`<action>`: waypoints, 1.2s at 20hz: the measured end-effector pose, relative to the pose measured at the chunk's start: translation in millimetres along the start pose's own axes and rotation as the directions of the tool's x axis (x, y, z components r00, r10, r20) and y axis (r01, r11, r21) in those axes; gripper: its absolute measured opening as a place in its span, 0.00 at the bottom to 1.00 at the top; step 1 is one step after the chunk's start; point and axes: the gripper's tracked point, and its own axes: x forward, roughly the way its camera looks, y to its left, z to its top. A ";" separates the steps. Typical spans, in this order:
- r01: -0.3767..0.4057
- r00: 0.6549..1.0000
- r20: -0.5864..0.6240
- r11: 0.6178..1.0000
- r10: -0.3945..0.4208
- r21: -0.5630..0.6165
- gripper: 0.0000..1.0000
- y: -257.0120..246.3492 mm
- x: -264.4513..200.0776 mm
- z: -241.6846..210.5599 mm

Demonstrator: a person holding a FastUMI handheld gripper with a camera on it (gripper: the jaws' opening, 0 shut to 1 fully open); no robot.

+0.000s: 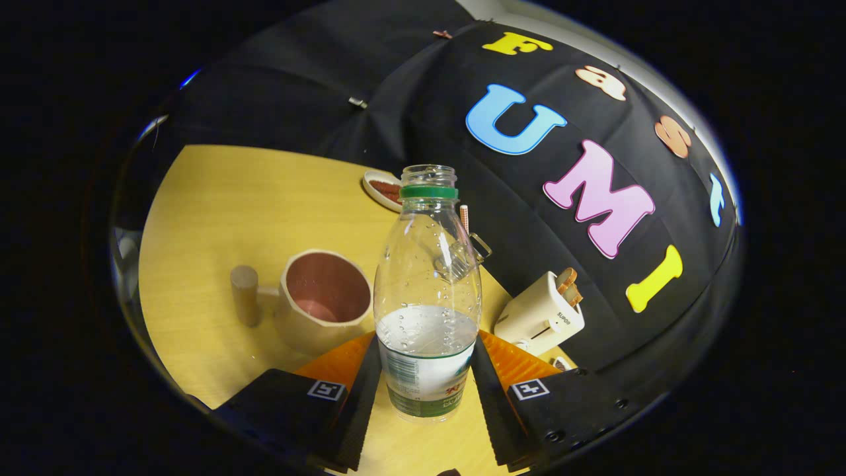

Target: Take the bottle from table, then pour the juice into the cup, finally place the bottle on the coaster

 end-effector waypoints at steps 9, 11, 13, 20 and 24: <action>-0.038 0.979 0.199 0.933 -0.037 0.358 0.75 -45.2 5.5 40.2; -0.014 0.972 0.219 0.913 -0.083 0.407 0.75 -68.2 20.8 41.9; 0.009 0.966 0.230 0.901 -0.121 0.434 0.75 -87.7 40.6 38.7; 0.029 0.958 0.236 0.876 -0.161 0.482 0.75 -101.2 96.0 21.1; 0.031 0.960 0.226 0.864 -0.166 0.502 0.75 -101.0 116.5 10.7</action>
